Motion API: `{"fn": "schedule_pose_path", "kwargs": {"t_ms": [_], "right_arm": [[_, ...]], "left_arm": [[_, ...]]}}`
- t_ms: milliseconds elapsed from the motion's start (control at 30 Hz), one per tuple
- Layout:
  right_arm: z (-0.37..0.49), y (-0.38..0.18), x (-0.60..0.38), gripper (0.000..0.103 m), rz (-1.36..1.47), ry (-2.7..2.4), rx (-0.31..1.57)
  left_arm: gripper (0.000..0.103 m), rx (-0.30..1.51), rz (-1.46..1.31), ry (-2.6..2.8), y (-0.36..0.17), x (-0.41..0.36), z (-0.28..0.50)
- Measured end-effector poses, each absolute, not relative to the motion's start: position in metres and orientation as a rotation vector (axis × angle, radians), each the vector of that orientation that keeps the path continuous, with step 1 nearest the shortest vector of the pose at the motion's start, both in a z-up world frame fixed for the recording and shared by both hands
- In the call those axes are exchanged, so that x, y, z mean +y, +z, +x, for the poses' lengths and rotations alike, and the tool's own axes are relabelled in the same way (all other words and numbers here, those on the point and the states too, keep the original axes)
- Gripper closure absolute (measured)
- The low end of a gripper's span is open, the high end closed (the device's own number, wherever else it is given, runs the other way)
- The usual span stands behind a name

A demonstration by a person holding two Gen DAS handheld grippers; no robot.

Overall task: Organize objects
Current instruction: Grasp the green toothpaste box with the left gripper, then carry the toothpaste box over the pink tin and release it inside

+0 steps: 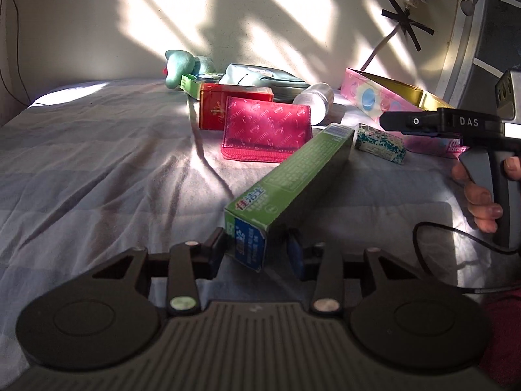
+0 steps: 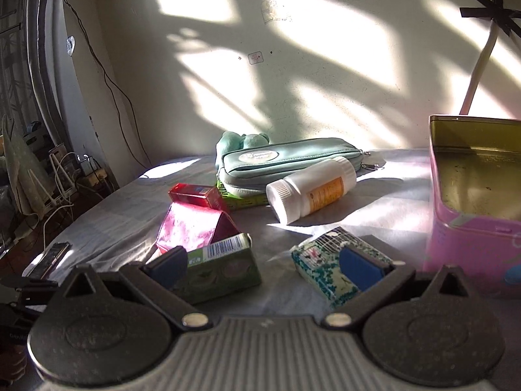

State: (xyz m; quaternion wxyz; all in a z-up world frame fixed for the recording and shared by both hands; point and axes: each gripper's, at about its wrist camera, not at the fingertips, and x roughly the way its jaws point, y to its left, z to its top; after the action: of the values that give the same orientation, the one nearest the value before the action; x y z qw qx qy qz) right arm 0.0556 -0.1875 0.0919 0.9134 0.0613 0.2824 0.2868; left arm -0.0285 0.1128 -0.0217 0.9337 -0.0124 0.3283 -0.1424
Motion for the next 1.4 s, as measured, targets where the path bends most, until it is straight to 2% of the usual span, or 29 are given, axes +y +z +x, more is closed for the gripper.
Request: {"fn": "schedule_pose_path", "kwargs": {"t_ms": [167,233,633,1000,1200,1400], "right_arm": [[0.072,0.086,-0.164,0.0,0.123,0.652,0.619],[0.073,0.083,-0.158,0.0,0.114,0.691,0.635],[0.055,0.068,-0.136,0.0,-0.155,0.841,0.628],[0.081,0.058,-0.116,0.0,-0.192,0.884,0.687],[0.067,0.062,-0.115,0.006,-0.219,0.877,0.637],[0.049,0.092,-0.145,0.011,-0.19,0.805,0.528]], "left_arm": [[0.045,0.643,-0.15,-0.17,-0.018,0.133,-0.021],[0.044,0.635,-0.174,-0.17,-0.017,0.134,-0.022],[0.044,0.615,-0.263,-0.204,-0.014,0.135,-0.031],[0.045,0.614,-0.243,-0.183,-0.019,0.125,-0.012],[0.046,0.568,-0.193,-0.178,-0.008,0.117,-0.02],[0.046,0.508,-0.168,-0.246,0.022,0.1,-0.014]]}}
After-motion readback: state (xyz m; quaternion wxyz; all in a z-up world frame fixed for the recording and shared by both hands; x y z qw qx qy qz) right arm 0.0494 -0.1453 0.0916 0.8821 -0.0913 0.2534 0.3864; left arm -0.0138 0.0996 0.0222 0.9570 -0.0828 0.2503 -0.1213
